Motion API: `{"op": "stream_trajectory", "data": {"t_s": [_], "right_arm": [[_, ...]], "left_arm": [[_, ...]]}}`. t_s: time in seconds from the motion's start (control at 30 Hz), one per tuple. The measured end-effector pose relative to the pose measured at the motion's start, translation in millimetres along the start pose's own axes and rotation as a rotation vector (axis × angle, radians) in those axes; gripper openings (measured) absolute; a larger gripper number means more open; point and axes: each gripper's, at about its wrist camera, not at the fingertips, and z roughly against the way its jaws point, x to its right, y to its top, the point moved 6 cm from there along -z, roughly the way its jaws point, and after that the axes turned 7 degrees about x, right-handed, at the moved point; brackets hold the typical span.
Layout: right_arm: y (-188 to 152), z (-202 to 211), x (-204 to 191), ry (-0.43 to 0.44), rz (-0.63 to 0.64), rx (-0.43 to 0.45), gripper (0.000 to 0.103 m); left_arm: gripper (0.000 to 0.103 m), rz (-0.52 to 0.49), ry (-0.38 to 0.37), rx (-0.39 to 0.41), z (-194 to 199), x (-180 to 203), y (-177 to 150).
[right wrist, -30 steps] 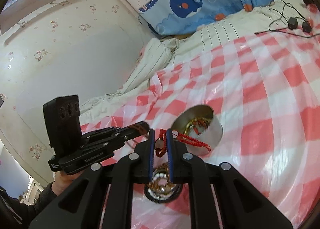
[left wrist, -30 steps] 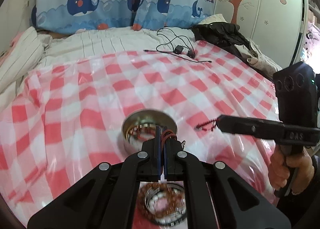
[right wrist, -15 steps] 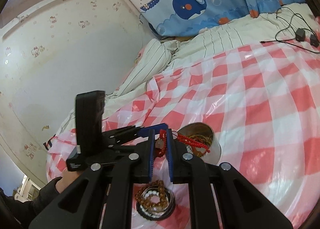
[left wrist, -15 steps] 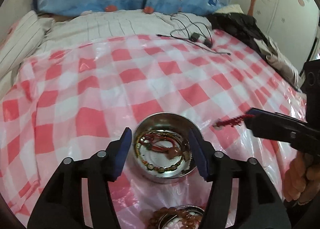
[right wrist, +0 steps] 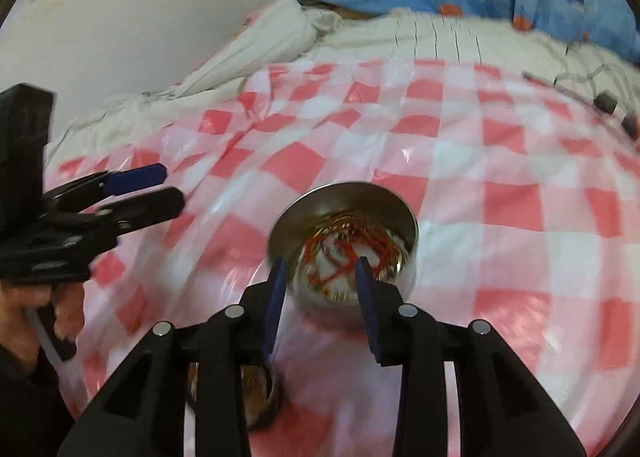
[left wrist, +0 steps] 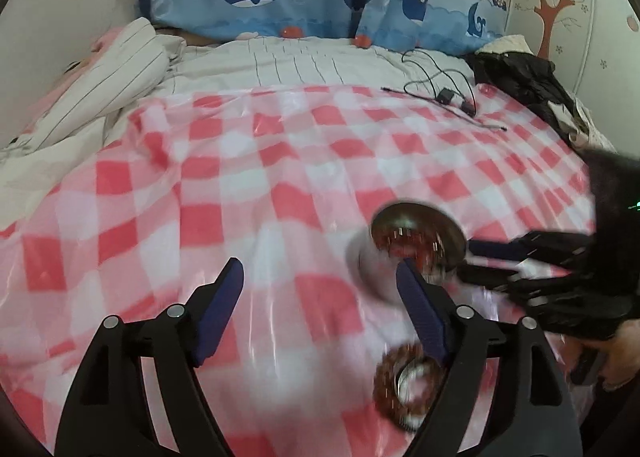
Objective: Organize jewelry
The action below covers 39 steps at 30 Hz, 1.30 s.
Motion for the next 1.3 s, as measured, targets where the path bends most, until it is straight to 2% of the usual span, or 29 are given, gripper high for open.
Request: {"op": "stream_trajectory", "data": {"t_s": [0.13, 0.23, 0.3, 0.4, 0.53, 0.73, 0.87, 1.17, 1.2, 1.3], "right_arm": [[-35, 40, -2, 0.002, -0.035, 0.038, 0.044], [-73, 54, 7, 0.01, -0.142, 0.014, 0.044], [-84, 58, 11, 0.018, -0.202, 0.005, 0.044], [-82, 60, 13, 0.03, -0.244, 0.04, 0.047], [-85, 57, 18, 0.027, -0.277, 0.039, 0.047], [-85, 50, 19, 0.034, -0.298, 0.027, 0.048], [-85, 50, 17, 0.038, -0.295, 0.031, 0.054], [-85, 48, 16, 0.048, -0.295, 0.024, 0.056], [-85, 47, 15, 0.049, -0.295, 0.022, 0.057], [-86, 46, 14, 0.05, -0.294, 0.018, 0.058]], "left_arm": [[0.076, -0.052, -0.01, -0.012, 20, 15, -31], [0.076, -0.068, -0.022, -0.021, 32, 24, -52], [0.076, -0.088, -0.037, -0.038, 37, 32, -64], [0.076, -0.185, -0.072, -0.043, 41, 55, -73], [0.076, -0.286, -0.096, -0.04, 38, 76, -80], [0.076, -0.285, -0.105, -0.048, 32, 79, -79], [0.075, -0.276, -0.121, -0.046, 32, 77, -79], [0.073, -0.478, -0.109, -0.03, 32, 78, -81], [0.072, -0.483, -0.115, -0.036, 30, 77, -81], [0.059, -0.499, -0.117, -0.064, 23, 78, -85]]}}
